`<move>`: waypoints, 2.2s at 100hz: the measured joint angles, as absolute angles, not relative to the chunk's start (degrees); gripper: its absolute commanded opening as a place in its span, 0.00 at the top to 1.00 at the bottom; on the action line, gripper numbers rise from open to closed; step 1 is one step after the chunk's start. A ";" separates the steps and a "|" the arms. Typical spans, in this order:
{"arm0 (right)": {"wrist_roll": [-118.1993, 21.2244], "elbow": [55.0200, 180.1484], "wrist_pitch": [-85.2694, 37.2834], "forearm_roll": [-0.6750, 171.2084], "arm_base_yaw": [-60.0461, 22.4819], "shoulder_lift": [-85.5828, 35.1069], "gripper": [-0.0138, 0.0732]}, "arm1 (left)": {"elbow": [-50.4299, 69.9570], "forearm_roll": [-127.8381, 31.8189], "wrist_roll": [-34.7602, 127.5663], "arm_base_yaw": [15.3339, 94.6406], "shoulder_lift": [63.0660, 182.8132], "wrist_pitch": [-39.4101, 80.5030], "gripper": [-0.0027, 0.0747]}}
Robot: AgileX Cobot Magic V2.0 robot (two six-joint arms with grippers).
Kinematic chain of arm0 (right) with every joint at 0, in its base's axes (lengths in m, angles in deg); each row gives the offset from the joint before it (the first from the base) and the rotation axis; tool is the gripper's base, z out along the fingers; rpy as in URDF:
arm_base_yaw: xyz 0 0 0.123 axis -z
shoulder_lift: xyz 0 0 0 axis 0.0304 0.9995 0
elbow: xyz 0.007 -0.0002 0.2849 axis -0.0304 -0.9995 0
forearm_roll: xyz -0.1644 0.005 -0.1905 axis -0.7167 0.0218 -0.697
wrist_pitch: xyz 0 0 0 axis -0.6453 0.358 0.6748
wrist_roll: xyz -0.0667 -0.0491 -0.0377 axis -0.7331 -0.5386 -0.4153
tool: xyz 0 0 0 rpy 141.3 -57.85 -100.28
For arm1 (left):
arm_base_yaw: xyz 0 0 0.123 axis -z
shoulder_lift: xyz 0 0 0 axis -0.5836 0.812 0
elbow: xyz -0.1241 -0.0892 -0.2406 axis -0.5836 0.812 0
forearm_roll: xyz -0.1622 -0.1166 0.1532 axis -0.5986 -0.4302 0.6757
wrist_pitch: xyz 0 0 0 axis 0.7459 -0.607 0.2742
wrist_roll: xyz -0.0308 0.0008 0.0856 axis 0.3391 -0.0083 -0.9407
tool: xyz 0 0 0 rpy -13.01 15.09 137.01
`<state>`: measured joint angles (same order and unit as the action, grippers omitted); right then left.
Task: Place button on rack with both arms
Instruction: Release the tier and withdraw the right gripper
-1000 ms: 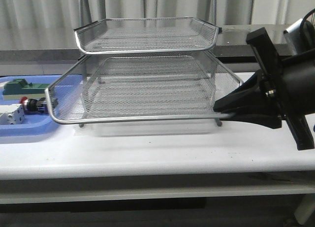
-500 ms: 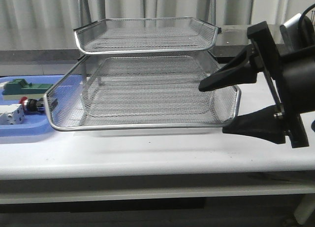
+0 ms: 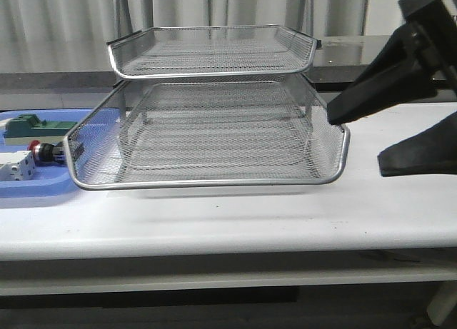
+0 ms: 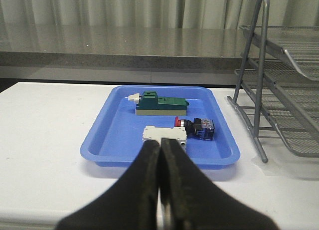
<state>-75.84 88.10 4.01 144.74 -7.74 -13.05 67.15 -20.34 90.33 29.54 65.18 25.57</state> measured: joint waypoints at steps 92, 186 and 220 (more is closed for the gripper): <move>-22.93 96.45 22.62 71.83 -7.74 -52.06 0.19 | 67.15 -20.34 90.33 29.54 65.18 25.57 0.99; -22.66 96.45 21.66 71.28 -7.74 -55.62 0.92 | 67.15 -20.34 90.33 29.54 65.18 25.82 0.99; -22.66 96.45 21.66 71.28 -7.74 -55.62 0.92 | 67.15 -20.49 90.33 29.54 65.18 26.78 0.99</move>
<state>-22.66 96.45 21.66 71.28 -7.74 -55.62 67.15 -20.49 90.33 29.54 65.18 26.78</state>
